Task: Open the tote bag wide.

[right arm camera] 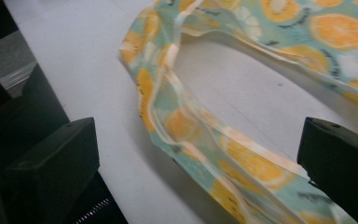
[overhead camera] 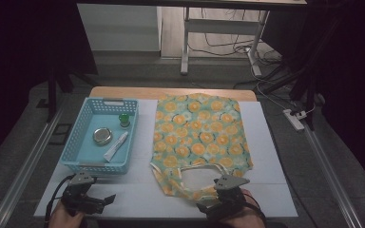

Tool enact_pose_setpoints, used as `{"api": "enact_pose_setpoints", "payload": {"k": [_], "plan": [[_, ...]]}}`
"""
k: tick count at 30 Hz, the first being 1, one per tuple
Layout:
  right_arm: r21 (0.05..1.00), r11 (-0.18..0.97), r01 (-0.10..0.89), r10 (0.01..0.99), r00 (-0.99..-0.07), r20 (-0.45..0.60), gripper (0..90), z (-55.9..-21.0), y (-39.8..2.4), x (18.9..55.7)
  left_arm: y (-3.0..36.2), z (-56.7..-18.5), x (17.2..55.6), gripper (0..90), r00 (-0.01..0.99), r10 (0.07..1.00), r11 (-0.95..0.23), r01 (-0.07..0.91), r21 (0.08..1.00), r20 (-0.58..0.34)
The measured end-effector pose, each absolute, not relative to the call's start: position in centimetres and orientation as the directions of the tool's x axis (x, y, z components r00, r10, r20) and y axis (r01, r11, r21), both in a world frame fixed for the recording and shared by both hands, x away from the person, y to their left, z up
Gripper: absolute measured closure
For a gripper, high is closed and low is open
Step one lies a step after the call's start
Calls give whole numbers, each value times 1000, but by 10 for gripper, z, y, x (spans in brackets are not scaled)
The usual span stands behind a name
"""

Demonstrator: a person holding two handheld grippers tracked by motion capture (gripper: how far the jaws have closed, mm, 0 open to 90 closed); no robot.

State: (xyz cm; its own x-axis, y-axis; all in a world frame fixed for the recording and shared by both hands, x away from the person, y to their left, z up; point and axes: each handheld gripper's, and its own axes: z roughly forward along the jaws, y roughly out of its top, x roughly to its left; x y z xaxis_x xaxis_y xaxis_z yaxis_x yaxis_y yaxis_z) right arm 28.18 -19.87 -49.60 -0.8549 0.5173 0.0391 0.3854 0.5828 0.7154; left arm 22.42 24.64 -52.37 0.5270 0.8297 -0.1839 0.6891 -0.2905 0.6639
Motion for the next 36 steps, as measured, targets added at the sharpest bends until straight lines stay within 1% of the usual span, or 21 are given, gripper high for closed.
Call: {"api": "enact_pose_setpoints", "payload": {"k": [6,8,9,11,14,17,18,19,24,27,29,31,34,36], "plan": [[703,617,355,484,-875,17,0,-499,-184,282,246,-524,224,0,527,830,-291,690,663,-185],[702,627,338,464,-886,13,48,-500,-177,282,246,-524,224,0,527,830,-292,691,662,-184],[702,627,338,464,-886,13,48,-500,-177,282,246,-524,224,0,527,830,-292,691,661,-184],[705,629,328,441,-897,24,85,-500,-173,281,246,-524,224,0,526,830,-292,691,661,-184],[703,642,306,409,-912,24,171,-500,-167,279,246,-524,225,0,525,831,-291,692,661,-184],[693,656,299,386,-922,32,287,-500,-163,279,246,-524,224,0,525,831,-291,692,661,-184],[680,672,293,367,-929,37,363,-501,-162,280,246,-524,224,0,525,831,-291,692,661,-184],[680,672,293,367,-929,37,363,-501,-162,280,246,-524,224,0,524,832,-290,693,660,-184],[640,715,282,345,-938,28,500,-506,-160,283,246,-524,224,0,523,832,-288,693,661,-185],[604,749,273,334,-942,12,639,-508,-161,286,246,-524,224,0,522,833,-288,693,661,-185],[593,760,267,327,-945,7,777,-508,-162,287,246,-524,224,0,523,832,-289,692,661,-185],[598,759,257,314,-949,9,885,-505,-165,287,246,-524,224,0,524,831,-290,692,661,-184],[620,742,255,319,-948,8,891,-496,-168,290,246,-524,224,0,524,832,-290,692,661,-183],[621,735,272,330,-944,23,891,-491,-169,295,246,-524,224,0,524,832,-290,691,662,-183]]}}
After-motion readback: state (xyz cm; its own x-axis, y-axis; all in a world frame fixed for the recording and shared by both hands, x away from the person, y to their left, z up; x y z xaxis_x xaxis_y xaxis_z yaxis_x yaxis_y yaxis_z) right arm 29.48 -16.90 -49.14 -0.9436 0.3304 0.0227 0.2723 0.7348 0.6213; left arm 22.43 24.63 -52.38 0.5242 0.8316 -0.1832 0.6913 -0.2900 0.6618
